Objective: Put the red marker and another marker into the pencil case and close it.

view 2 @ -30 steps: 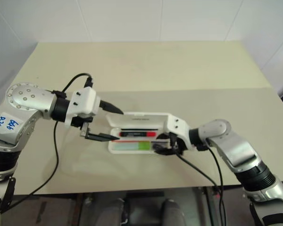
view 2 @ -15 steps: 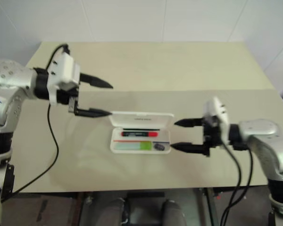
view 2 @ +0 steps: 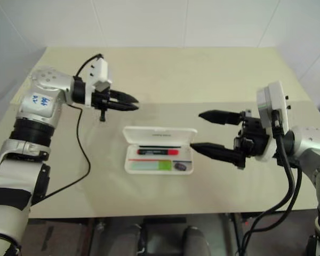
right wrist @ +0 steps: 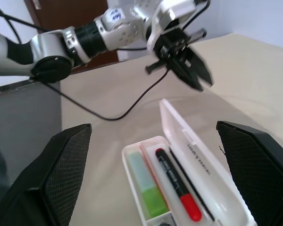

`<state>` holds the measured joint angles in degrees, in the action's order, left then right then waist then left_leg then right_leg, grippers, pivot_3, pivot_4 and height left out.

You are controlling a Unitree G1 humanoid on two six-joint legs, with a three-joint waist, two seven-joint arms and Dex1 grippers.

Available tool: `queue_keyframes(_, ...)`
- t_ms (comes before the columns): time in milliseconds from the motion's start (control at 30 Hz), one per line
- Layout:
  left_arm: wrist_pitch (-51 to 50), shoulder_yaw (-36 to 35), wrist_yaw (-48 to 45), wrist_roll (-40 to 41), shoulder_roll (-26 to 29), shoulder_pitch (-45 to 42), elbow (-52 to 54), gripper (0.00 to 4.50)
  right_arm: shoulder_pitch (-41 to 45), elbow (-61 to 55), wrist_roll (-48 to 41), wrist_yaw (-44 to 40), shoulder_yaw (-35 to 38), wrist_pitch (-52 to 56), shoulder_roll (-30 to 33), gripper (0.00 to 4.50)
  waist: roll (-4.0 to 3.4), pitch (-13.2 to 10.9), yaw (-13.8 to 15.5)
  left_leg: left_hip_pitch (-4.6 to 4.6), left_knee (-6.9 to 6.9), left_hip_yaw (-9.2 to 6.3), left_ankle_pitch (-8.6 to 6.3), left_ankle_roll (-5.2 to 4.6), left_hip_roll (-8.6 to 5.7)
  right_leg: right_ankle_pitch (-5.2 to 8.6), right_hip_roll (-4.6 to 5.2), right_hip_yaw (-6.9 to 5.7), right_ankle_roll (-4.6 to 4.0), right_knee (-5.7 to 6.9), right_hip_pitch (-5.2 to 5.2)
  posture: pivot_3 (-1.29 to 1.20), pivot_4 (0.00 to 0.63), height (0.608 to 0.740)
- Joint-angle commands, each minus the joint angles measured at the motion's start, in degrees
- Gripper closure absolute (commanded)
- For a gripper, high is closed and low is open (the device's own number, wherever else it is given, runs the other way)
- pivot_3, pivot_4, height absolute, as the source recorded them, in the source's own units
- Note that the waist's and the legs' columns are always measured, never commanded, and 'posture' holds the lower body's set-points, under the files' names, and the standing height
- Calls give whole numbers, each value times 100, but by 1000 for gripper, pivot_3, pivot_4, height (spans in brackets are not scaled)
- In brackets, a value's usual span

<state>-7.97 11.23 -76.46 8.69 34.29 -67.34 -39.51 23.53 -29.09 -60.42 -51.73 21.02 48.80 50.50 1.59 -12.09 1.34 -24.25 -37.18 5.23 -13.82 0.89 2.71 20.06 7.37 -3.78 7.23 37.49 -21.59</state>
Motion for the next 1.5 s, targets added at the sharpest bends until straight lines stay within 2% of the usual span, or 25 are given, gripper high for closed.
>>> queue_keyframes(33,123,-55,-191,-16,-92,-10,46,4485,70,-195,-140,116,171,-48,182,0,1,-1,0,-1,0,0,0,0,0,0,0,0,0,0,0,0,150,740)
queue_keyframes(200,52,70,-493,-13,-71,520,756,4485,127,-171,-180,161,145,-52,343,0,1,0,-16,1,2,0,-1,-2,0,0,0,1,0,0,0,0,150,740)
queue_keyframes(267,-192,-23,-706,252,45,929,1407,4485,116,-185,-165,135,107,-34,429,0,1,0,-21,-1,1,-1,-1,-2,2,0,-1,1,0,2,-1,0,150,740)
queue_keyframes(367,-302,48,-711,168,217,1412,2028,4485,113,-197,-123,86,30,-19,551,0,0,0,-19,-1,2,-1,-1,-2,2,0,1,2,0,0,-1,0,150,740)
queue_keyframes(567,-386,317,-14,-234,226,2582,3406,4485,157,-119,380,-18,-441,-101,821,0,-1,1,-17,3,-2,-1,-3,-5,2,0,5,7,0,-4,0,0,150,740)
queue_keyframes(667,-324,444,493,-444,3,3007,3531,4485,192,-73,633,-90,-645,-177,835,0,-1,2,11,3,-4,-1,-3,-6,1,0,7,6,0,-7,0,0,150,740)
queue_keyframes(767,72,775,1086,-1128,-9,3369,3294,4485,283,-27,702,-133,-716,-194,796,0,1,21,8,4,-11,-3,-6,-10,0,0,11,6,0,-9,4,0,150,740)
queue_keyframes(867,-69,659,1404,-1010,-104,3477,3251,4485,318,12,753,-177,-759,-213,780,0,-11,83,1,18,-12,-1,-8,-14,0,0,12,8,0,-7,13,0,150,740)
queue_keyframes(1000,-1000,-158,1180,145,47,3570,3923,4485,264,143,765,-387,-752,-279,742,0,-6,103,-24,33,-10,-5,-25,-42,4,0,11,8,-3,-5,26,0,150,740)
queue_keyframes(1133,-1878,-1316,968,1186,728,3799,4565,4485,308,829,1006,-527,-784,-541,535,0,-4,102,-158,13,-1,-4,-18,-30,7,0,8,10,-4,-6,2,0,150,740)
queue_keyframes(1200,-2157,-2026,1241,1443,1030,3868,4522,4485,461,1415,1364,-390,-884,-775,363,0,-5,102,-176,13,4,-2,-8,-13,8,0,7,9,-4,-7,2,0,150,740)
queue_keyframes(1333,-2465,-3447,2432,1399,1435,3858,3837,4485,909,2708,2161,-2,-995,-1347,-60,0,-5,102,-184,17,-1,2,-9,-14,5,0,13,9,-3,-8,2,0,150,740)
queue_keyframes(1500,-2433,-4417,4281,774,1839,3810,2552,4485,1565,4332,3089,715,-925,-2250,-466,0,-3,101,-186,15,10,4,-9,-12,4,0,13,8,-3,-5,-3,0,150,740)
